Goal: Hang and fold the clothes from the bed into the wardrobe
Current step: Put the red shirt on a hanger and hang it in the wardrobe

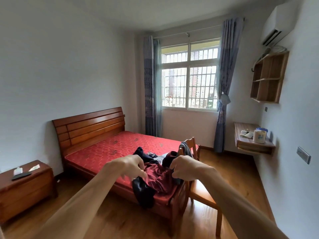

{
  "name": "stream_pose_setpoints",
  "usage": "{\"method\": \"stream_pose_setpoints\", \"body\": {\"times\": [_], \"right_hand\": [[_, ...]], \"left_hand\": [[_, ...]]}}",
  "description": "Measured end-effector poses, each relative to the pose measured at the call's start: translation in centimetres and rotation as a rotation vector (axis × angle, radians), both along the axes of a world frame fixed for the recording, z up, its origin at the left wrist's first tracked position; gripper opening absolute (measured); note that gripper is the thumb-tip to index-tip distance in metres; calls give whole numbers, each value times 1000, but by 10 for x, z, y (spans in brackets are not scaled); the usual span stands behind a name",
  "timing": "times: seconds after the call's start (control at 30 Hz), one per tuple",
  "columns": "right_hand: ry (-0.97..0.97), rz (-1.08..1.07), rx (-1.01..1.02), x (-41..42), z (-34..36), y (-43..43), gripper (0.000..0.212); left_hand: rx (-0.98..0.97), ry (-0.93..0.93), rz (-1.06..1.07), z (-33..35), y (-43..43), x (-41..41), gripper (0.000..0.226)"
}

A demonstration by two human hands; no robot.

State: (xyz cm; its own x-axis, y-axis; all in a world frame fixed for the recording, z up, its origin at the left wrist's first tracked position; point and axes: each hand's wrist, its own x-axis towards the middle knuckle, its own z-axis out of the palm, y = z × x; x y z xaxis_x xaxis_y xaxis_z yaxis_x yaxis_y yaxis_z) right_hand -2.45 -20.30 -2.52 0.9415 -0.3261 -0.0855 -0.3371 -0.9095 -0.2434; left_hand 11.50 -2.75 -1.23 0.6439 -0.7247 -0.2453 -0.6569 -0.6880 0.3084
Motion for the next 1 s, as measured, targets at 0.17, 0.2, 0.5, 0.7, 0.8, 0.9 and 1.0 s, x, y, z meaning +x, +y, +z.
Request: {"method": "stream_pose_setpoints", "body": {"times": [0.17, 0.2, 0.5, 0.7, 0.8, 0.9, 1.0], "right_hand": [[3, -4, -10, 72, 3, -26, 24], [2, -8, -19, 86, 4, -32, 24], [-69, -29, 34, 195, -16, -87, 41], [-6, -93, 35, 270, -48, -153, 33], [3, -99, 59, 312, -59, -195, 32], [10, -103, 46, 356, -66, -241, 31], [19, -103, 65, 402, -74, -289, 32]], "left_hand": [[-33, 15, 0, 5, -24, 78, 46], [-35, 11, -4, 5, -29, 94, 46], [-46, 92, -21, -24, -80, 211, 41], [-21, 109, -38, -50, -142, 291, 44], [-5, 109, -45, -59, -182, 331, 42], [7, 102, -39, -66, -225, 376, 45], [34, 117, -34, -72, -270, 421, 44]]}}
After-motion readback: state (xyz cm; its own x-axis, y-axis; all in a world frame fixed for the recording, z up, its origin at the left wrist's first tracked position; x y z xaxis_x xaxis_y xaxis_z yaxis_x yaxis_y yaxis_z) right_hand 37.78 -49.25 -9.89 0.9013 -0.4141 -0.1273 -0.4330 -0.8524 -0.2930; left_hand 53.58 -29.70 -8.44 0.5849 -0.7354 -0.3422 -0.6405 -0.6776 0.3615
